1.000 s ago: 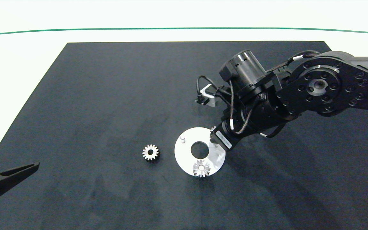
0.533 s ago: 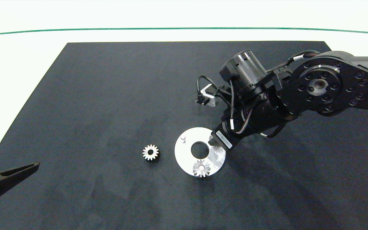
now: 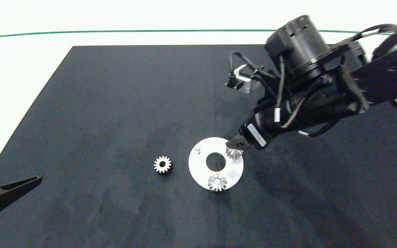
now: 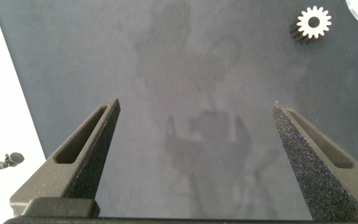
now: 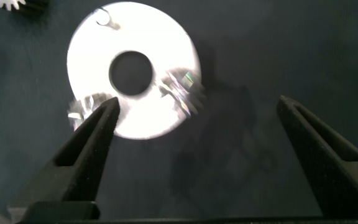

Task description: Install three planetary gears onto the carrier pins

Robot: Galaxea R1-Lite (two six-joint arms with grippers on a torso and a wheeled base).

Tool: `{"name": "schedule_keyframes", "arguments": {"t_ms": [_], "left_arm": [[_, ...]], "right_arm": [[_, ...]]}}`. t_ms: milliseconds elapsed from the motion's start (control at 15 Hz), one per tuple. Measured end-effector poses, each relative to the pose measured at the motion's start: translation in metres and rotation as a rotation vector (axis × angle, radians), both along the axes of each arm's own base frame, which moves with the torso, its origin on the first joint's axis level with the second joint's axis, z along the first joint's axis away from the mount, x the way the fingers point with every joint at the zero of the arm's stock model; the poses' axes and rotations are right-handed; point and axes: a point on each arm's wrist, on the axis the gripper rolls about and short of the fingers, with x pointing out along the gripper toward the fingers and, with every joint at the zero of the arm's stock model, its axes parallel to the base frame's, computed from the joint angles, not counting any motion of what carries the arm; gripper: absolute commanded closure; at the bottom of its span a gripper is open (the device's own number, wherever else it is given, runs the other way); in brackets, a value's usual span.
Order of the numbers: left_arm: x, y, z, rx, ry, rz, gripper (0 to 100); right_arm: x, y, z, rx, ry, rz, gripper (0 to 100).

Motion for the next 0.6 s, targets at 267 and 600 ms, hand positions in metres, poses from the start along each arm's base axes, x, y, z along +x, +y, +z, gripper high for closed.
{"name": "schedule_keyframes", "arguments": {"t_ms": [267, 600], "left_arm": [[0.007, -0.001, -0.006, 0.004, 0.039, -0.006, 0], [0.013, -0.002, -0.011, 0.007, 0.071, -0.006, 0]], "right_arm": [[-0.026, -0.079, -0.012, 0.005, 0.055, -0.189, 0], [-0.047, -0.131, -0.050, 0.094, -0.047, -0.331, 0]]}}
